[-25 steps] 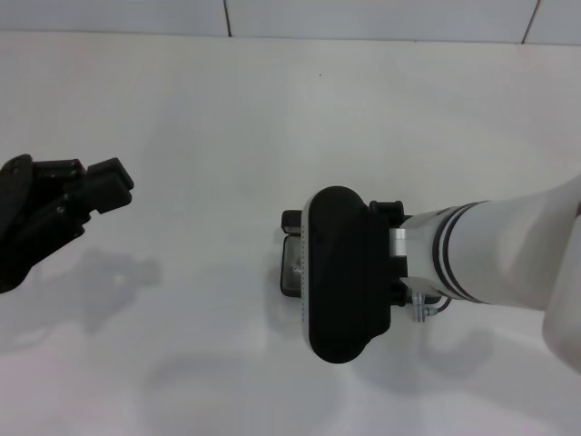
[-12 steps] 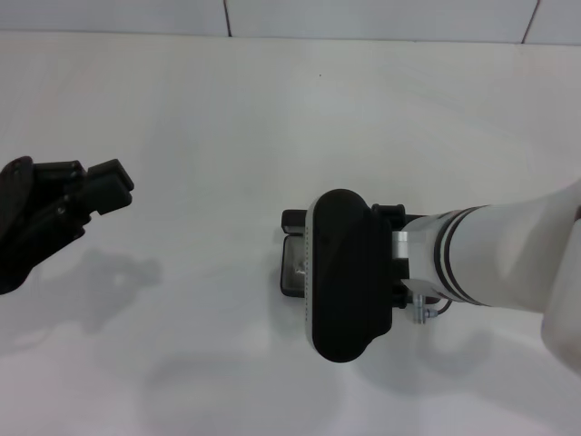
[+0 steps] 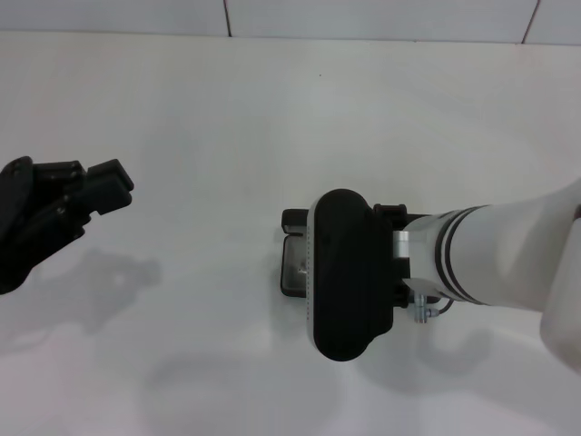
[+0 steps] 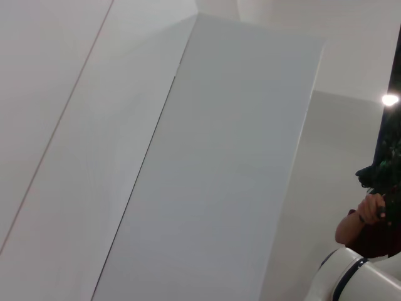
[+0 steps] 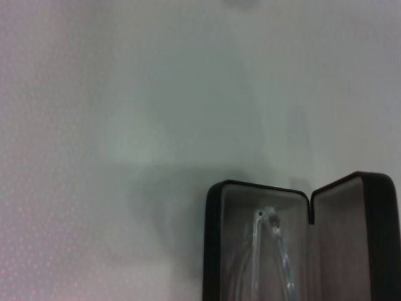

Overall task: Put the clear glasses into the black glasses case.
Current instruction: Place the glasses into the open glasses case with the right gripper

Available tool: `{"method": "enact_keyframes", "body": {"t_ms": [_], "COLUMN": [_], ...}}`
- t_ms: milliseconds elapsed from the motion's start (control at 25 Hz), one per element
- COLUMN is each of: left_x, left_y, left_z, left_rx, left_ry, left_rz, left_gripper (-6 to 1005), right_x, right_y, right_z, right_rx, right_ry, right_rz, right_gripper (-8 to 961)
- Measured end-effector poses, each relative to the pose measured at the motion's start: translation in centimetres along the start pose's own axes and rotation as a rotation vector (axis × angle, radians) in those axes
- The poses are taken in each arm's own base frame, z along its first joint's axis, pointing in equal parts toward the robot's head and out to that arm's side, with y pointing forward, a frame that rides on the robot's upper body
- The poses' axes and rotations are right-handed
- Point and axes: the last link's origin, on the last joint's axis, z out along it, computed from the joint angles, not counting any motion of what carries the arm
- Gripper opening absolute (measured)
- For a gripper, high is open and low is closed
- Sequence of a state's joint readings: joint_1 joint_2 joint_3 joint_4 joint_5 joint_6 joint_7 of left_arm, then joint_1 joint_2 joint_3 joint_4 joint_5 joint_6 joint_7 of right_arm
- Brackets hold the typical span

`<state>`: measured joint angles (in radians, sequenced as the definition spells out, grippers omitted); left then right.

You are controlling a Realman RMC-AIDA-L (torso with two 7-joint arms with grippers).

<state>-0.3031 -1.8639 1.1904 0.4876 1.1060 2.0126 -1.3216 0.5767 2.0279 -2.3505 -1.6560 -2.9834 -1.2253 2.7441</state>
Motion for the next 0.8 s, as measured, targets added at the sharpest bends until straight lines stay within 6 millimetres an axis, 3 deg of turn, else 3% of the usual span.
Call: {"method": "enact_keyframes", "body": {"t_ms": [800], "left_x": [-0.21], "left_y": [0.27], "left_z": [-0.35], "left_rx": [0.014], "left_ry": [0.012], "left_rz": [-0.004], "left_gripper": [149], "right_x": [-0.64], "right_y": [0.74], "right_z": [-0.84], "right_rx": [-0.008], "right_ry": [-0.025], "right_rz": [-0.025], "right_gripper": [146]}}
